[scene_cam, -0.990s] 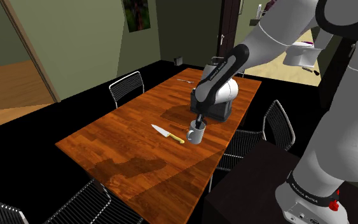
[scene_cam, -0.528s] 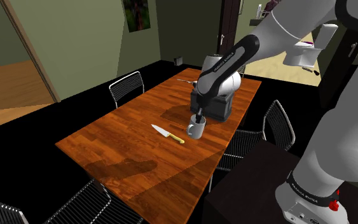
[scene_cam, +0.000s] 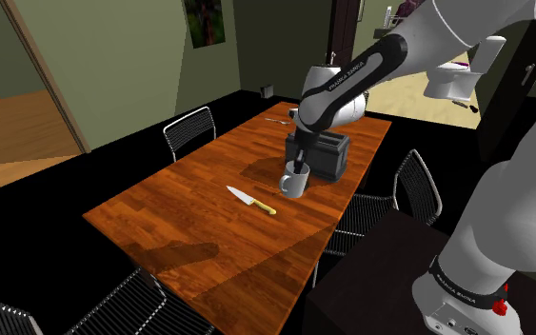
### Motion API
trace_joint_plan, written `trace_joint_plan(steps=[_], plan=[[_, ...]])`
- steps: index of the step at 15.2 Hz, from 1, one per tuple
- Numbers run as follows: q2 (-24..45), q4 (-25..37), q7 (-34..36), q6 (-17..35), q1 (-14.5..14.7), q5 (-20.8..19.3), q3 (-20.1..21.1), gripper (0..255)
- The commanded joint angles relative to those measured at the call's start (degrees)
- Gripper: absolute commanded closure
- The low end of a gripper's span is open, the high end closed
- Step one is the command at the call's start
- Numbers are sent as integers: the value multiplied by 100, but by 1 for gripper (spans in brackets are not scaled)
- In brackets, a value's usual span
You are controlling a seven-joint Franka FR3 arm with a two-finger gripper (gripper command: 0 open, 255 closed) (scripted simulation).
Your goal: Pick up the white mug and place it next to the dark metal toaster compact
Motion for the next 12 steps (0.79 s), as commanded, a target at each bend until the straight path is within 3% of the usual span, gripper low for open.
trace_joint_plan(steps=[1, 9, 12], plan=[[-95, 57, 58, -151, -6, -53, 8, 255], [-463, 286, 214, -738, -42, -212, 27, 255], [-444, 330, -267, -808, -231, -198, -260, 255]])
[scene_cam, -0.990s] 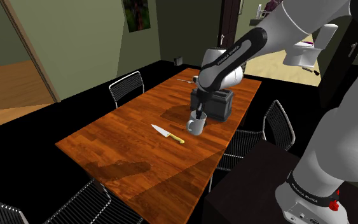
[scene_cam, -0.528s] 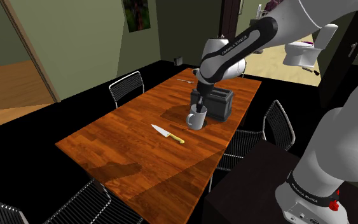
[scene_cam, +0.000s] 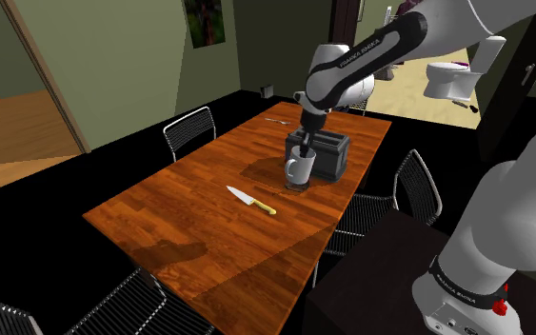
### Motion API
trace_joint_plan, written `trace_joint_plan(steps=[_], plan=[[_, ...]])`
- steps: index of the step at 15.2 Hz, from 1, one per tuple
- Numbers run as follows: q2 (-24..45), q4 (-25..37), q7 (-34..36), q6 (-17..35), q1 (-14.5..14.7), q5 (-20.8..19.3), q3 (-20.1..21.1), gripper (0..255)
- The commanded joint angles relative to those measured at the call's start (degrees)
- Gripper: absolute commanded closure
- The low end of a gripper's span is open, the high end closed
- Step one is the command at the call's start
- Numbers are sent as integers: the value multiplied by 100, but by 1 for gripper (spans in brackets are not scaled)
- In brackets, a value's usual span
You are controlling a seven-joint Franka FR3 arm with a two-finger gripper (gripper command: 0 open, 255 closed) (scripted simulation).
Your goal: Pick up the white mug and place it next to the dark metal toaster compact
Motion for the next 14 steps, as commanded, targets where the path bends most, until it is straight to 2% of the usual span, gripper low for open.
trace_joint_plan(steps=[1, 7, 14], plan=[[31, 40, -331, -41, -125, 14, -195, 255], [269, 351, -1304, -226, -480, 103, -763, 255], [821, 1019, -2463, -526, -891, 377, -1357, 255]])
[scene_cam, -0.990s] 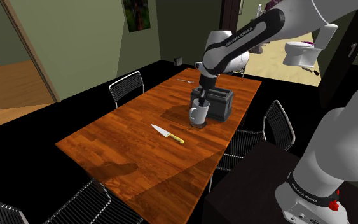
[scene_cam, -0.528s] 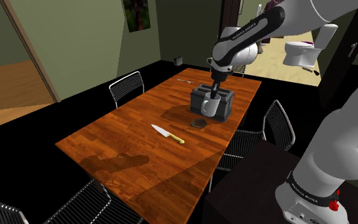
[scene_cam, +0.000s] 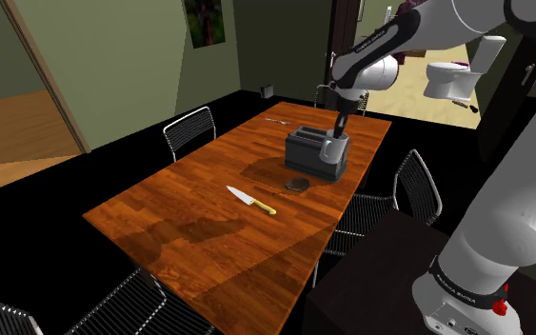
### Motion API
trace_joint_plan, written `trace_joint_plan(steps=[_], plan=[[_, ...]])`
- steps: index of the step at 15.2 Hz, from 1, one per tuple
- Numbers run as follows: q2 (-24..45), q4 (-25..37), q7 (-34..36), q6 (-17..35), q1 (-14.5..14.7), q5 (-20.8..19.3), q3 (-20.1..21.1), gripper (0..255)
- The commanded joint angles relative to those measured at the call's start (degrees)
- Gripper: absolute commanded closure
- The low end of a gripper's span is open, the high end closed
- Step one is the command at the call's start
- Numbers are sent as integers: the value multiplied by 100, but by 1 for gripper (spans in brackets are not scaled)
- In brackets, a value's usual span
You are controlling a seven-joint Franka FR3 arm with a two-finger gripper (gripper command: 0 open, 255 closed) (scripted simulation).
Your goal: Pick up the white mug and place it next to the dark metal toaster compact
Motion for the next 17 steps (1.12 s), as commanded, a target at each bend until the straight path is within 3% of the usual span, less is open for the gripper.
trace_joint_plan(steps=[1, 12, 17], plan=[[206, 278, -358, -138, -131, 108, -165, 255], [1667, 2056, -2058, -944, -1054, 915, -692, 255], [1858, 1899, -2206, -638, -1094, 1082, -633, 255]])
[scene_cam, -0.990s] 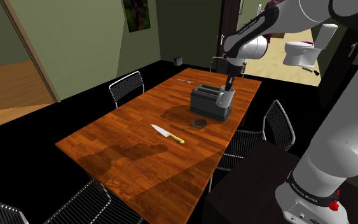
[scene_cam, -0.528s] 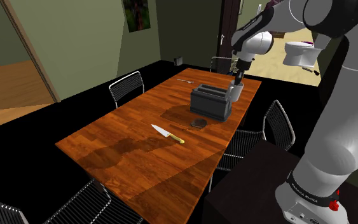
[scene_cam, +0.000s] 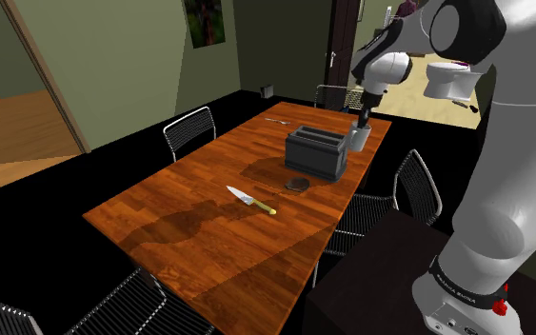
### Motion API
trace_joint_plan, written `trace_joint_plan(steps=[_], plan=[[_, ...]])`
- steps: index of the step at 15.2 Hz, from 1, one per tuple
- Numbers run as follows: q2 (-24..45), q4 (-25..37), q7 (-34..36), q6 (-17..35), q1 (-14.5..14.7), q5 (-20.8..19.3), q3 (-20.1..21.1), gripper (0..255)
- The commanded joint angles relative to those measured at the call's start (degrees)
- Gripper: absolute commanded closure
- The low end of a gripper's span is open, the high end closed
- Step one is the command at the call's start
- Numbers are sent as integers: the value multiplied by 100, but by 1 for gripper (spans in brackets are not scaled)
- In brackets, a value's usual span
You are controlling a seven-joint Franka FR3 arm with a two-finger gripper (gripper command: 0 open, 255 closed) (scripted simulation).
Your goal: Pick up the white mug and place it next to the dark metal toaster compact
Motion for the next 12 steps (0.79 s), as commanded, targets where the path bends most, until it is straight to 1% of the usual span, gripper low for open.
trace_joint_plan(steps=[1, 12], plan=[[77, -54, -63, 116, -16, 70, 23, 255], [588, -266, -436, 737, -140, 514, 205, 255]])
